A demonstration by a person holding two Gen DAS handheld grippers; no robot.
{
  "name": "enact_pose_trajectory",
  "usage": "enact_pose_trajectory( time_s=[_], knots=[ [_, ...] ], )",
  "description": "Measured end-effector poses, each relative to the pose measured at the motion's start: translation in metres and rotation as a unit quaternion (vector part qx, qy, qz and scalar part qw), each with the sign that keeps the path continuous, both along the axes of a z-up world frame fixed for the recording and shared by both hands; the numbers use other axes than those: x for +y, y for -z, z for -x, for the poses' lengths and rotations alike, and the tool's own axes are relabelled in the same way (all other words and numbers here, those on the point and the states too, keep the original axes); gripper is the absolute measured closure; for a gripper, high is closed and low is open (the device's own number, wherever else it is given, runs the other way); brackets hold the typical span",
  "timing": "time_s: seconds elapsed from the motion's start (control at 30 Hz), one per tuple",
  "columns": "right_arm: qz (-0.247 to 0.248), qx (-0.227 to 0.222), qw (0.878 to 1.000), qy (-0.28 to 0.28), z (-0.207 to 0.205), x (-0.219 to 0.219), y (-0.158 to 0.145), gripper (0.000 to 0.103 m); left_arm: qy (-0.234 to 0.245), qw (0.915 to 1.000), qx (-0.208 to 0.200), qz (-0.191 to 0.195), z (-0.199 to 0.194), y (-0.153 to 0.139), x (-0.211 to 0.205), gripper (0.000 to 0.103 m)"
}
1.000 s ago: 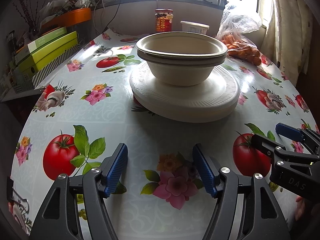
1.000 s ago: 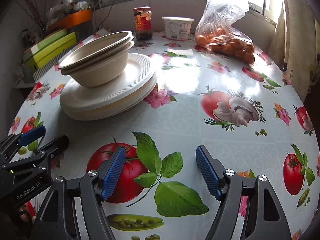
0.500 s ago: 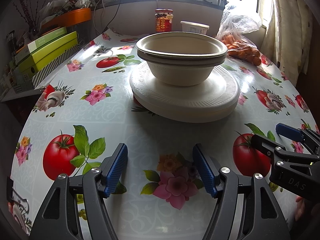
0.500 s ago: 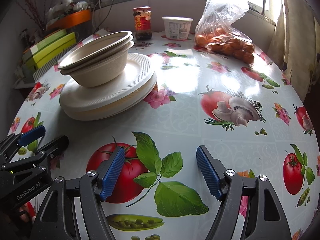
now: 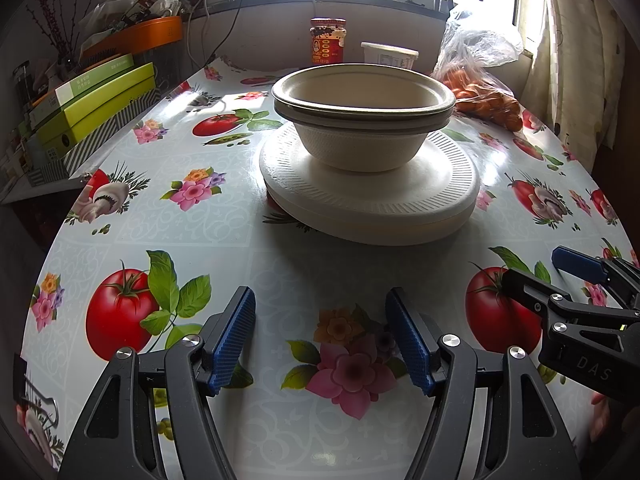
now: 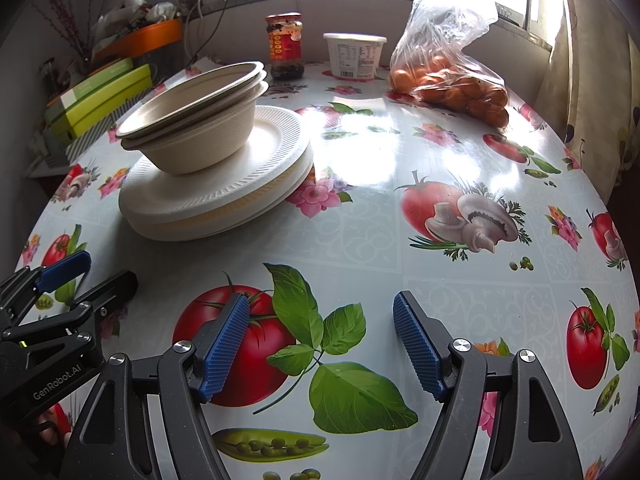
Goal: Organize plates and bowls
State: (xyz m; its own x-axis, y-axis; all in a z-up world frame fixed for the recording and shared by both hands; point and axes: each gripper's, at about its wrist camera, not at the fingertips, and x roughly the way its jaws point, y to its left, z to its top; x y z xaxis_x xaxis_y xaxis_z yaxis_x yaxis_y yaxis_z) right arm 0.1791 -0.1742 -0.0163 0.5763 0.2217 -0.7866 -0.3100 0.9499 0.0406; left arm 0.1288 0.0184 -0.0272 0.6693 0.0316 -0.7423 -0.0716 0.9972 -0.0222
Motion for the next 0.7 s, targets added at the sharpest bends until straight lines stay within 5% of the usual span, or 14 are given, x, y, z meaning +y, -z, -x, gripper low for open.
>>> enact_pose_trajectory(
  time_s=[0.7],
  knots=[
    [0.0,0.0,1.0,0.0,0.0001,0.0011,-0.0002,0.025,0.0,1.0,0.0,0.0,0.0,-0.0002,-0.0002,0.035]
  ],
)
